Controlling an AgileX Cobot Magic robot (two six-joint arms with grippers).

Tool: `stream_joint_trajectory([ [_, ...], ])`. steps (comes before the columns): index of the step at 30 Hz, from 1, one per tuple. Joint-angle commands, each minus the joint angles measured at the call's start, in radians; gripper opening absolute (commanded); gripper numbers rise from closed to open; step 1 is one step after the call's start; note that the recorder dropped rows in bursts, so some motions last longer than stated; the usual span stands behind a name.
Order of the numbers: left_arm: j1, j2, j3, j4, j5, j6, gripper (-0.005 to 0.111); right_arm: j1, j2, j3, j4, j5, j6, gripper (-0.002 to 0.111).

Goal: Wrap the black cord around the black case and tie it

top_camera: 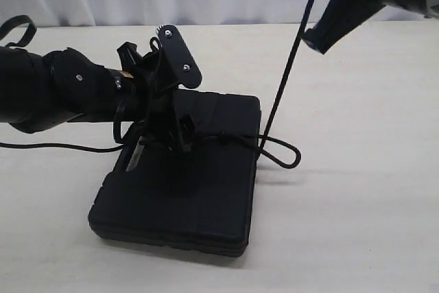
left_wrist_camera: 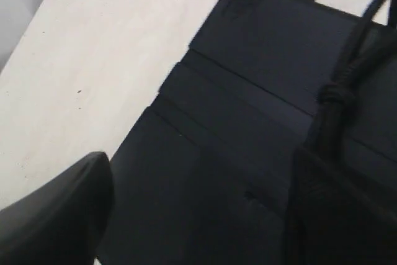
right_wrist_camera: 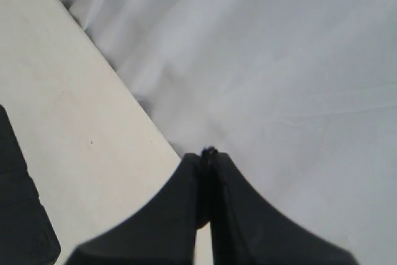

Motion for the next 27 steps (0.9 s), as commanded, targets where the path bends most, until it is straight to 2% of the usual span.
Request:
stream_joint_trajectory([
  [1, 0.002, -0.007, 0.002, 0.026, 0.072, 0.050, 0.074, -0.008, -0.010, -0.111, -0.006, -0.044, 0.057, 0.004],
  [8, 0.002, -0.007, 0.002, 0.026, 0.051, 0.067, 0.074, -0.008, -0.039, -0.147, -0.011, -0.047, 0.083, 0.004],
  [13, 0.002, -0.007, 0.002, 0.024, 0.051, 0.067, 0.074, -0.008, -0.079, -0.158, -0.089, -0.045, 0.083, 0.004],
  [21, 0.002, 0.009, 0.002, 0.024, 0.039, 0.064, 0.074, -0.008, -0.088, -0.246, -0.040, 0.004, 0.111, 0.004],
  [24, 0.002, 0.043, 0.002, 0.022, 0.007, 0.063, 0.074, -0.008, -0.088, -0.245, -0.030, 0.002, 0.111, 0.004],
  [27, -0.023, 0.078, 0.000, 0.017, -0.100, 0.029, 0.070, -0.008, -0.088, -0.245, -0.013, 0.006, 0.111, 0.004],
])
